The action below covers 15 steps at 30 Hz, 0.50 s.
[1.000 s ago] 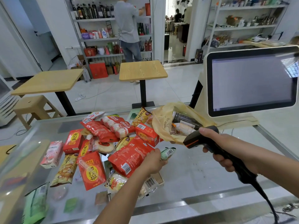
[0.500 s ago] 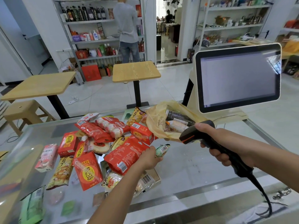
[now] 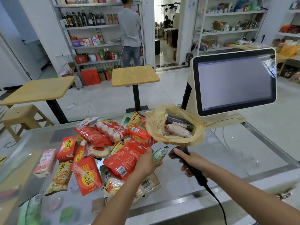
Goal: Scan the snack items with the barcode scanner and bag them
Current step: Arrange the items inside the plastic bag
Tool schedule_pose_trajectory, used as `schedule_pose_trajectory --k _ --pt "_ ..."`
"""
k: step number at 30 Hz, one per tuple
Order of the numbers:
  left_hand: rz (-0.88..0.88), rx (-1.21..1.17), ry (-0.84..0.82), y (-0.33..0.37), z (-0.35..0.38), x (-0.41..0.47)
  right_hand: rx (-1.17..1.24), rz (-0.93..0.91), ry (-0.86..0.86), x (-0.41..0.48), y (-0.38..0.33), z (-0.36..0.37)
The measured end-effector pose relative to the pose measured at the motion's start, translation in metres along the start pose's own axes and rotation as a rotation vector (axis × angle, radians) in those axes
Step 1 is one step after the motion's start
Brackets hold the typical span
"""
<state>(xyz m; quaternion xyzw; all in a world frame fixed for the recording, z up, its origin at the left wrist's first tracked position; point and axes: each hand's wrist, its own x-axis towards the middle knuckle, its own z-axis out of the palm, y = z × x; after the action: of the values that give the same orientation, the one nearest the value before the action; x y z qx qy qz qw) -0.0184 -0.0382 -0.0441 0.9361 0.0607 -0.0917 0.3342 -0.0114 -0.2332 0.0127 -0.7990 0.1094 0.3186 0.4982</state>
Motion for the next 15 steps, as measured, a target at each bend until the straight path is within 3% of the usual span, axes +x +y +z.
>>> schedule_pose_trajectory --k 4,6,8,9,10,12,15 --pt "0.030 -0.041 0.007 0.005 -0.013 -0.010 -0.072 0.023 -0.019 0.019 0.005 0.008" --pt "0.052 -0.054 0.020 0.009 -0.019 -0.017 -0.260 -0.050 0.108 0.022 0.007 0.008" --pt "0.102 0.034 0.052 0.012 -0.025 -0.022 -0.572 -0.308 0.487 0.021 0.009 0.004" --pt "0.134 0.089 0.072 0.015 -0.029 -0.024 -0.651 -0.550 0.690 0.020 0.007 0.002" --pt "0.169 0.126 0.086 0.019 -0.032 -0.025 -0.686 -0.809 0.787 0.019 0.003 0.000" --pt "0.239 0.149 0.098 0.032 -0.039 -0.026 -0.746 -1.154 0.656 0.020 -0.009 -0.006" --pt "0.340 0.197 0.119 0.055 -0.048 -0.019 -0.744 -1.151 0.354 0.032 -0.026 -0.011"
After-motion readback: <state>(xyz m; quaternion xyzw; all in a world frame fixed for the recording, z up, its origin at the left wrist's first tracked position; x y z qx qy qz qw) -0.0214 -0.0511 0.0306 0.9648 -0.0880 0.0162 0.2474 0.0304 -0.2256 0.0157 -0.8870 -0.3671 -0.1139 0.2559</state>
